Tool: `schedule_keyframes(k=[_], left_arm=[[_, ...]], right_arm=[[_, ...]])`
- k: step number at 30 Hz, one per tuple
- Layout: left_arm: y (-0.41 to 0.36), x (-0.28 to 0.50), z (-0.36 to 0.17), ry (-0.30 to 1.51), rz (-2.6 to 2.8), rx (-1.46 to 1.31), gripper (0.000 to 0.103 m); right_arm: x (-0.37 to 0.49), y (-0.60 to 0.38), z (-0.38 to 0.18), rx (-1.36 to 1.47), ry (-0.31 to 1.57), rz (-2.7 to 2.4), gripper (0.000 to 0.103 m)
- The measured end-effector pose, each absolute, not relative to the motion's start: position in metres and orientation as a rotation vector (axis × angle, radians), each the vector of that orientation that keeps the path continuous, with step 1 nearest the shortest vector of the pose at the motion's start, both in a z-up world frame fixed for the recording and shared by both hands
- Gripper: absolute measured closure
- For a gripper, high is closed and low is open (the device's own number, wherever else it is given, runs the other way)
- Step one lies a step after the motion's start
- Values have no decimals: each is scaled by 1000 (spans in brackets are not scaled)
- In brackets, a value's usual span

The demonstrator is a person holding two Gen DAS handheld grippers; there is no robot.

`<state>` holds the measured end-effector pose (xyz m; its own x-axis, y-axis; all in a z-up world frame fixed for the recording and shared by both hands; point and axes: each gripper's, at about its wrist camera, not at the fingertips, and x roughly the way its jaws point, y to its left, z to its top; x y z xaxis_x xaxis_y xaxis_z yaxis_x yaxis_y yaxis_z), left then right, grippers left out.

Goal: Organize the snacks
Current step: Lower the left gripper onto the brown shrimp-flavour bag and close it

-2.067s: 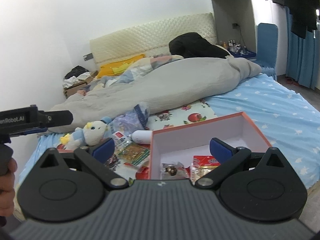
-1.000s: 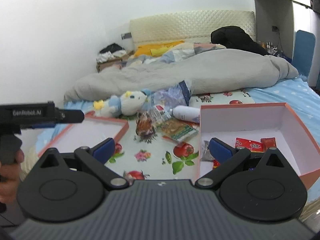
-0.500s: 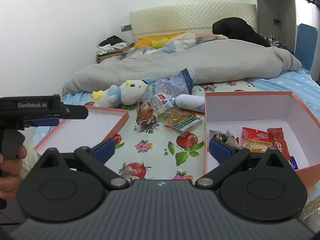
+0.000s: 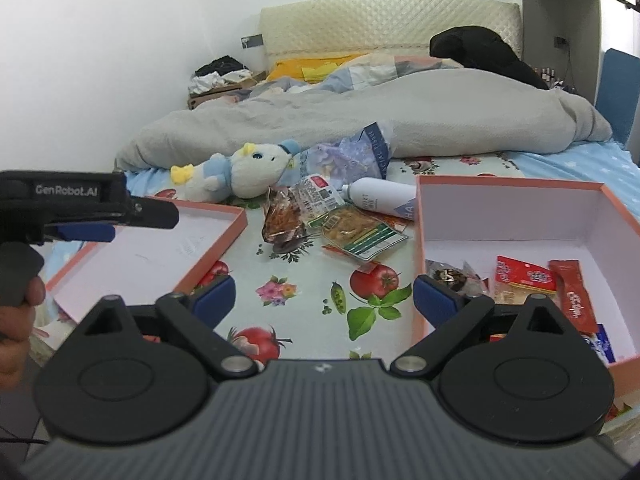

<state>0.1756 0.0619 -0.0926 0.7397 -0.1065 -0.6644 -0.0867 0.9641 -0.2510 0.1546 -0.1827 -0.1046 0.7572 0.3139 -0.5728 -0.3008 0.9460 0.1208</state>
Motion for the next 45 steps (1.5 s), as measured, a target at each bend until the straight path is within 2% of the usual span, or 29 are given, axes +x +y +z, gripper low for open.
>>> schedule_keyframes(k=[14,16,17,26,31,34,36,38,45], left_arm=[[79,251,-138,807,11,-246,2],[80,261,-144,812,8,-247,2],[81,266,-147,813,8,-251,2],[98,317,-173,821,6,-371,4],[102,345,-196,838,-6,-403,9],[104,359,-211,846,-24,-422,18],[107,367,-222,852,-41,-443,30],[110,373,-232,858,-51,-462,35],[112,388,-259,872,-77,-480,37]], right_arm=[[211,-160,-148,-11,649,369,12],[221,-157,-154,-11,658,366,17],[226,-156,-157,-13,666,363,23],[274,-141,-181,-51,705,356,29],[305,-136,-198,-83,745,286,38],[319,-135,-207,-71,757,251,46],[325,-134,-214,-72,767,224,56],[331,-133,-221,-76,773,201,61],[339,-120,-239,-205,779,191,62]])
